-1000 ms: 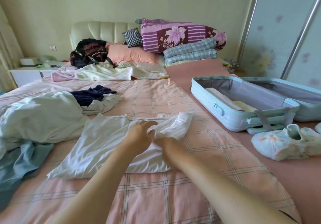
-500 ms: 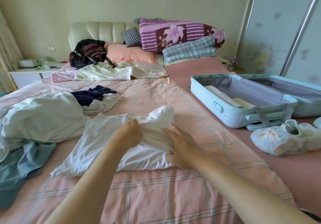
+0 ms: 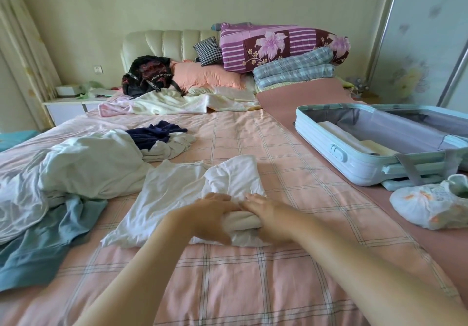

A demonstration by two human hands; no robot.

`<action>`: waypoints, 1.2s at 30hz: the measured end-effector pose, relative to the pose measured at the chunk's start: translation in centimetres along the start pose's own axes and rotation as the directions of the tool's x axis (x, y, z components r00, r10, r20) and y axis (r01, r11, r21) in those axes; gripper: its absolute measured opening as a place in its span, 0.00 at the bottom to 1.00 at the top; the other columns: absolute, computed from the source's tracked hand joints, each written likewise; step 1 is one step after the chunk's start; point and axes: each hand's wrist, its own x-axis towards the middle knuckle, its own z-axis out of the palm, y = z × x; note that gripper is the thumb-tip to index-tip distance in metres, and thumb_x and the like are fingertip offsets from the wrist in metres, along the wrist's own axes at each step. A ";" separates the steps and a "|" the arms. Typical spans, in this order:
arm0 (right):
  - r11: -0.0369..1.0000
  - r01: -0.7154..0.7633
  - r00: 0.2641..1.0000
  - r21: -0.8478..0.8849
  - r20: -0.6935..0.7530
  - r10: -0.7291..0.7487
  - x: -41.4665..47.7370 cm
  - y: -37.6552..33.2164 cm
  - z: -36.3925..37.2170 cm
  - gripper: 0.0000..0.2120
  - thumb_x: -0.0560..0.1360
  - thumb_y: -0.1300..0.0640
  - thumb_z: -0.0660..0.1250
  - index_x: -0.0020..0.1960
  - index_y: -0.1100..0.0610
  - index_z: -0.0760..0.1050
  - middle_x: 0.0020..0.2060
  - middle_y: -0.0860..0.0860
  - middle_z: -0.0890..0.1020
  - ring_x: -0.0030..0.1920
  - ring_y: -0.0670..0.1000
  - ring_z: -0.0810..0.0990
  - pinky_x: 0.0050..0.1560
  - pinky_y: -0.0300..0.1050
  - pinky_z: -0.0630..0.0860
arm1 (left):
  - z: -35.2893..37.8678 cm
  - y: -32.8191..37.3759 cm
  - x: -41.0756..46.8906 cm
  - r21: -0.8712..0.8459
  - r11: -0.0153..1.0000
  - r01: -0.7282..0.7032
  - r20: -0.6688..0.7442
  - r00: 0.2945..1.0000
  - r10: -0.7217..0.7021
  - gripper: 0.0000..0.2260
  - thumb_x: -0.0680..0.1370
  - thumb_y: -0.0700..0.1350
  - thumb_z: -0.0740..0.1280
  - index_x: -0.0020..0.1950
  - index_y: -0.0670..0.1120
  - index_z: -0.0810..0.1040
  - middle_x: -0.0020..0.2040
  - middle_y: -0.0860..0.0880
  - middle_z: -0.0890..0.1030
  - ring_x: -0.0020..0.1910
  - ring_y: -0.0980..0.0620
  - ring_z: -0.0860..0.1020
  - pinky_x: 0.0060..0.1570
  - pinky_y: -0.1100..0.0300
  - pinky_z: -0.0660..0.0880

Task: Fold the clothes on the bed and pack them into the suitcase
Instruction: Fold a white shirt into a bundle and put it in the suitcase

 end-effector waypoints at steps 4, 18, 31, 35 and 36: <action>0.999 0.053 0.996 -0.011 -0.075 -0.054 -0.6 0.0 -0.3 0.41 0.77 0.69 0.61 0.82 0.47 0.47 0.81 0.46 0.46 0.81 0.46 0.46 0.77 0.39 0.46 | 0.5 0.5 -0.1 -0.075 0.990 -0.123 -0.251 0.963 0.100 0.27 0.77 0.36 0.60 0.72 0.59 0.72 0.72 0.59 0.70 0.72 0.55 0.67 0.69 0.63 0.62; 0.954 -0.274 0.893 -0.120 -0.401 0.206 -4.0 1.3 2.6 0.18 0.73 0.36 0.62 0.46 0.51 0.76 0.44 0.50 0.83 0.46 0.54 0.83 0.40 0.44 0.70 | 0.9 2.7 0.5 0.032 0.999 0.042 -0.309 0.950 -0.030 0.13 0.83 0.46 0.54 0.59 0.50 0.77 0.63 0.51 0.77 0.65 0.49 0.73 0.70 0.46 0.64; 0.981 0.108 0.982 -0.164 -0.134 -0.131 -4.1 2.6 2.7 0.22 0.81 0.41 0.57 0.35 0.54 0.69 0.35 0.52 0.78 0.39 0.55 0.75 0.39 0.46 0.69 | 1.8 1.4 9.6 0.209 0.974 0.091 0.036 0.994 -0.100 0.26 0.84 0.59 0.43 0.80 0.58 0.37 0.80 0.49 0.35 0.79 0.48 0.35 0.77 0.44 0.39; 0.994 0.009 0.985 0.110 -0.170 0.010 -2.5 2.9 1.1 0.27 0.79 0.39 0.60 0.30 0.56 0.68 0.26 0.50 0.72 0.32 0.53 0.72 0.32 0.47 0.62 | 1.1 1.0 9.2 0.010 0.995 0.100 -0.016 0.995 -0.100 0.27 0.83 0.62 0.49 0.80 0.59 0.46 0.81 0.53 0.42 0.80 0.53 0.40 0.77 0.46 0.41; 0.977 -0.026 0.975 0.211 -0.212 0.072 -1.8 2.9 0.7 0.26 0.79 0.40 0.60 0.29 0.56 0.69 0.25 0.51 0.73 0.32 0.53 0.73 0.33 0.47 0.64 | 0.9 0.9 9.0 -0.029 0.995 0.090 -0.050 0.995 -0.092 0.26 0.83 0.61 0.51 0.80 0.59 0.50 0.81 0.54 0.46 0.80 0.53 0.42 0.78 0.47 0.42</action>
